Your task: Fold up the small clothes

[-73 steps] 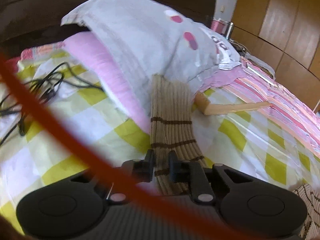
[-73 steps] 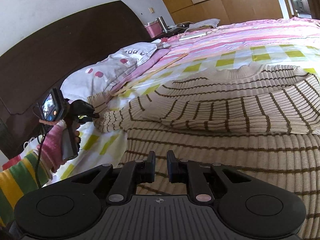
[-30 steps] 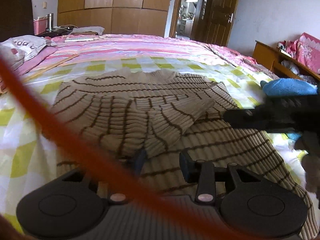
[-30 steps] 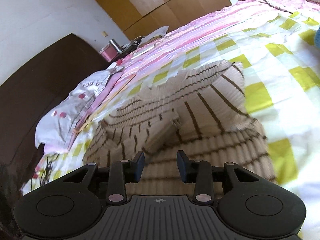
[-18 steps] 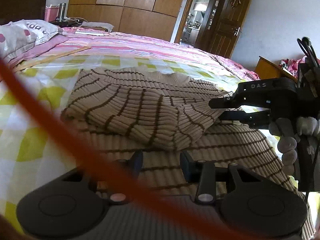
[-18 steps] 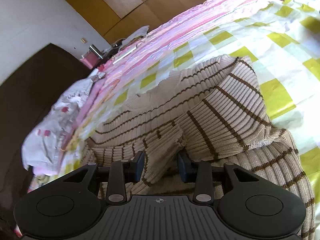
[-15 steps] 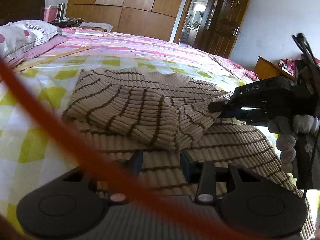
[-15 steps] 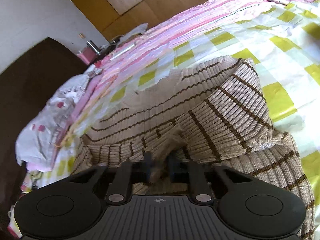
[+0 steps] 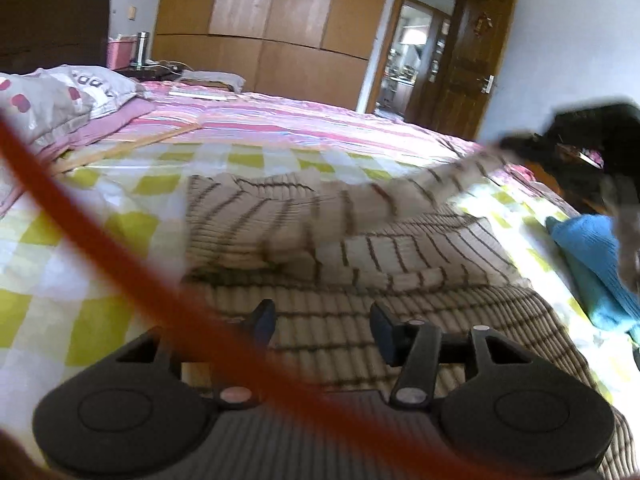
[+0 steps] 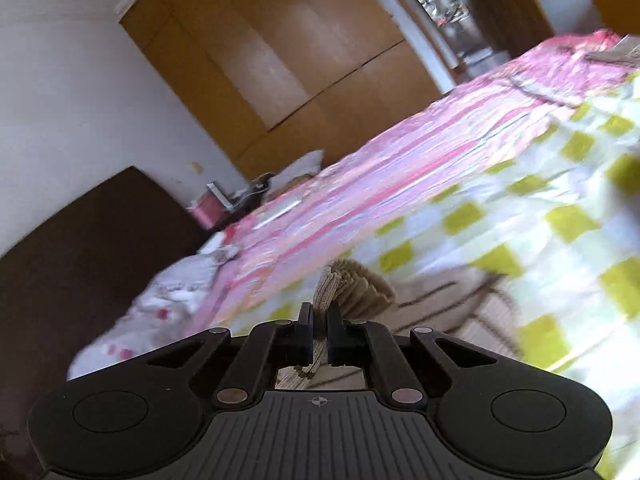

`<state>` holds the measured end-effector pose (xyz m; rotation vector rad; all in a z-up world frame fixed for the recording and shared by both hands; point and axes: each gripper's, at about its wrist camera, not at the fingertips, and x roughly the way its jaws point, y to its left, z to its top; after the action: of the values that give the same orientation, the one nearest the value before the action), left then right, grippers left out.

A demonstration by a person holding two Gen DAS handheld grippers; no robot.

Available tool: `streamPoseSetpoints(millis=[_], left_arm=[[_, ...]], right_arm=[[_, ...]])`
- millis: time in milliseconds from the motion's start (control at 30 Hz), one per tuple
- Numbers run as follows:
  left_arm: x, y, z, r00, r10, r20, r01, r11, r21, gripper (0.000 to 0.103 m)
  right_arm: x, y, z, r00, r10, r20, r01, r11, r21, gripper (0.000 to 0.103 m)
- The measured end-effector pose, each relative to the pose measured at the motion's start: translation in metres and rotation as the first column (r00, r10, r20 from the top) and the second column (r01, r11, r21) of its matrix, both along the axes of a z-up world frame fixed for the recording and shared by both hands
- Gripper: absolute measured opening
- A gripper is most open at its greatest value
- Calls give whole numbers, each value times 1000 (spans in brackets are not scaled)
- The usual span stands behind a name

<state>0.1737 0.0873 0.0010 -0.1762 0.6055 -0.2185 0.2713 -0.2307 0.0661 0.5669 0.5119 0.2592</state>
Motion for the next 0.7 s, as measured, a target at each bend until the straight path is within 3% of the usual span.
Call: streamPoseSetpoints(millis=[167,233,400,533,700], left_arm=[[14,1,-8,999,13,-38,-12,1000,6,58],[15,2,-12,999,13,-45,-12,1000,16,58],[19,5,-15,998,21,-57,-20,1000,12,58],[24,4,-9,1000,21,-22,-21,999,32,58],[31,10,-8,999,39,-21,-39,999,35,58]], right_arm=[[14,-11,-62,986,-66,-151,44,988,-148,6],[14,-17,-77,979,-73,-191,47,989,-137,6],[15,-16,-71,985,-58,-161,34,989,-144,7],[13,-14,-58,991,-67,-115,49,988,-148,6],[12,-12,-81,976,-90,-198,48,977,-209,7]])
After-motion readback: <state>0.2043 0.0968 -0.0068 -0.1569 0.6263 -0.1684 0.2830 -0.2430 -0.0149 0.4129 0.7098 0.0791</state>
